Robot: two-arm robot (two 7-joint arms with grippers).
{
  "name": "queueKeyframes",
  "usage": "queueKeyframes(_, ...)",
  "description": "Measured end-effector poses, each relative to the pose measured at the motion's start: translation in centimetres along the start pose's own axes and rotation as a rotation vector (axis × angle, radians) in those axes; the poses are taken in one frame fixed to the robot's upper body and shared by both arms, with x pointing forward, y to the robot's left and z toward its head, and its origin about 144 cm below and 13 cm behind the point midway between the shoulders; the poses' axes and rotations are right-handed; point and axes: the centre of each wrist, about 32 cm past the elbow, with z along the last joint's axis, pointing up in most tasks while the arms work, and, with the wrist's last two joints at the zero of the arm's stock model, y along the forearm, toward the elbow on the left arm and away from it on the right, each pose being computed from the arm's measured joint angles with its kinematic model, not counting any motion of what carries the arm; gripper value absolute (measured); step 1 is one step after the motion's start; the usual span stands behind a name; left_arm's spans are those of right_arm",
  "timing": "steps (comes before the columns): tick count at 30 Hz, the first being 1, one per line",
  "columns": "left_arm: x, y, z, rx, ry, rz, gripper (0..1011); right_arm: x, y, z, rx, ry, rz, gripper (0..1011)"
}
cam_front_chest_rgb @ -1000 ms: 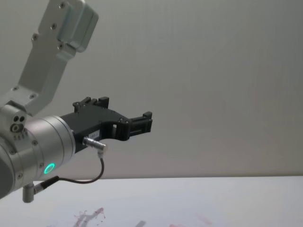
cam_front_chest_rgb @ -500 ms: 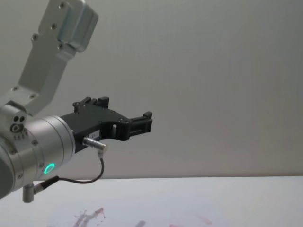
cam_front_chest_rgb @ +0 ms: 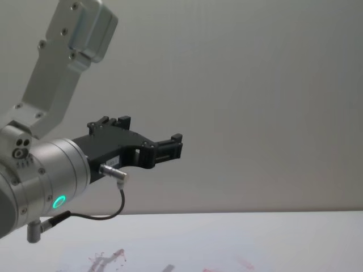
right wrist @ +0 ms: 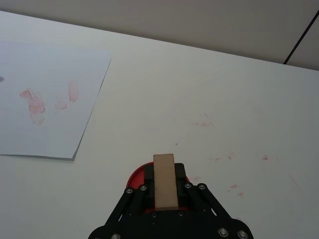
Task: Use the one hand to pick up the stamp and affix it onto the A4 paper.
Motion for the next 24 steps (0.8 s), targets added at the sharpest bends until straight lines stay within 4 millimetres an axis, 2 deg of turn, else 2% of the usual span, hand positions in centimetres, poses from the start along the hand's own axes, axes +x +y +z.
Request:
queueKeyframes(3,0.0,0.0,0.0,0.0,0.0,0.0,1001,0.0,0.0,0.0,0.0,0.0,0.001,217)
queueKeyframes(13,0.0,0.0,0.0,0.0,0.0,0.0,1001,0.0,0.1,0.3,0.025,-0.009,0.008,217)
queueKeyframes(24,0.0,0.0,0.0,0.0,0.0,0.0,1001,-0.2,1.0,2.6,0.147,-0.045,0.076,217)
